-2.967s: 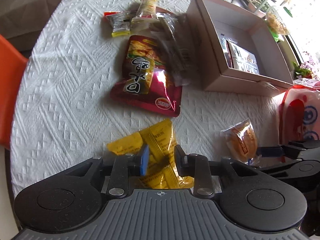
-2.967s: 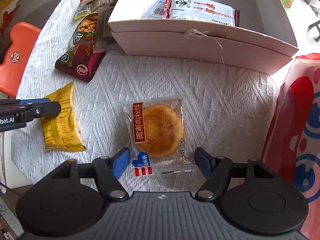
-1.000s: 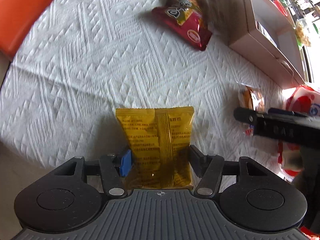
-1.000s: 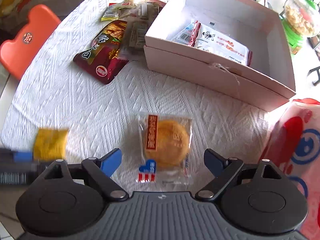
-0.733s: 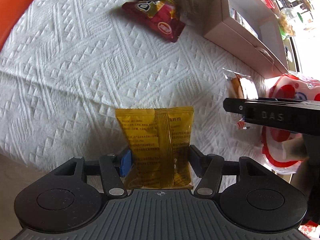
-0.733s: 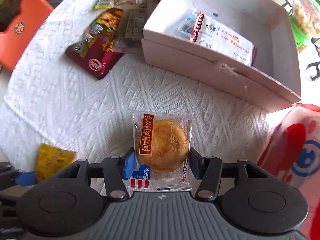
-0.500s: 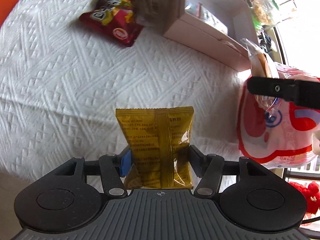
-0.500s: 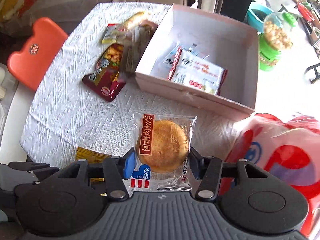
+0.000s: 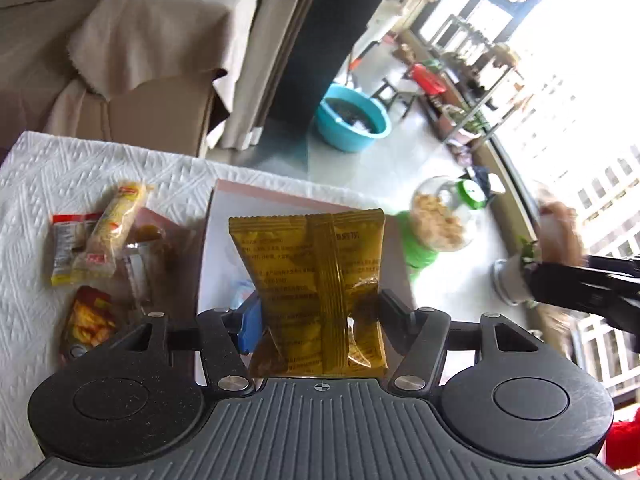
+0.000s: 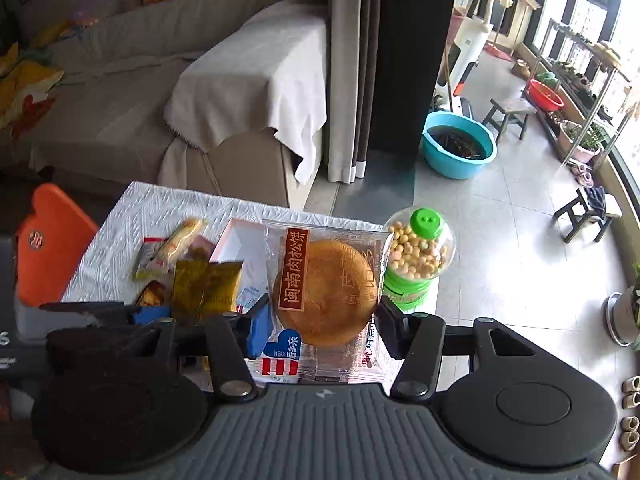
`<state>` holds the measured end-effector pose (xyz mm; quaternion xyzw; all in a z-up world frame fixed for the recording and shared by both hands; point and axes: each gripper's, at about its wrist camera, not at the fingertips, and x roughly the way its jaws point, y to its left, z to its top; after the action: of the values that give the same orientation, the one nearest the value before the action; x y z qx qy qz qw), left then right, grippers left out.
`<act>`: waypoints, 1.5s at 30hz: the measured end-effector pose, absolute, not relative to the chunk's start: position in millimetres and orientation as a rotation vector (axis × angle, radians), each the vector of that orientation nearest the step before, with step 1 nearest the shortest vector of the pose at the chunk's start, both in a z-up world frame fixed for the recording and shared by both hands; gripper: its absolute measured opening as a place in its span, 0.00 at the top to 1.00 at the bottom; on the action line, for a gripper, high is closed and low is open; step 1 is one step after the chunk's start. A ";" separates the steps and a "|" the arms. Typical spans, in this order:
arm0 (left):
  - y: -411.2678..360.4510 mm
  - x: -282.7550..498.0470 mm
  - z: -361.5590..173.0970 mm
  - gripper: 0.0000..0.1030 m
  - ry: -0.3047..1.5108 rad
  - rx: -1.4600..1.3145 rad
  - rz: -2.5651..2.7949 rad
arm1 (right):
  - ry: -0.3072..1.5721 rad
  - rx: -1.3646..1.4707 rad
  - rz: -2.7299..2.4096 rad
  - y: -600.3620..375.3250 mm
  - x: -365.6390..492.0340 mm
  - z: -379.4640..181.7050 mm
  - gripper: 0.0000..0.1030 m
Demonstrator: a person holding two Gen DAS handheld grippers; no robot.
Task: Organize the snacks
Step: 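Carry yellow bag and pastry into the pink box and release both, then grasp clear white-labelled biscuit packet with left tool while right tool reaches barcode packet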
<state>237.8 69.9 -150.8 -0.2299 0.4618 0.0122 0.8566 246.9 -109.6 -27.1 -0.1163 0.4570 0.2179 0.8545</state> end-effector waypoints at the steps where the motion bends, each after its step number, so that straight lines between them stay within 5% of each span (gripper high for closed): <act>1: 71.0 246.0 -157.5 0.41 0.996 -0.502 0.046 | 0.971 -0.230 0.452 -109.7 252.3 -29.6 0.47; 13: 119.5 190.7 -164.5 0.41 1.002 -0.571 0.121 | 1.075 -0.202 0.450 -80.1 272.5 -71.1 0.47; 23: 196.1 128.6 -215.5 0.41 1.072 -0.633 0.268 | 1.093 -0.270 0.431 -35.9 277.1 -71.7 0.33; 35: 192.5 165.5 -225.9 0.41 1.183 -0.342 0.115 | 1.348 -0.135 0.399 -30.7 203.0 -129.5 0.33; 45: 204.7 186.5 -243.3 0.39 1.253 -0.289 -0.002 | 1.341 -0.132 0.370 9.8 191.1 -148.7 0.33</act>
<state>186.5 204.7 -243.3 -0.1347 0.5843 -0.0011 0.8003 191.1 9.8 -148.7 -0.0608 0.6173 0.1701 0.7657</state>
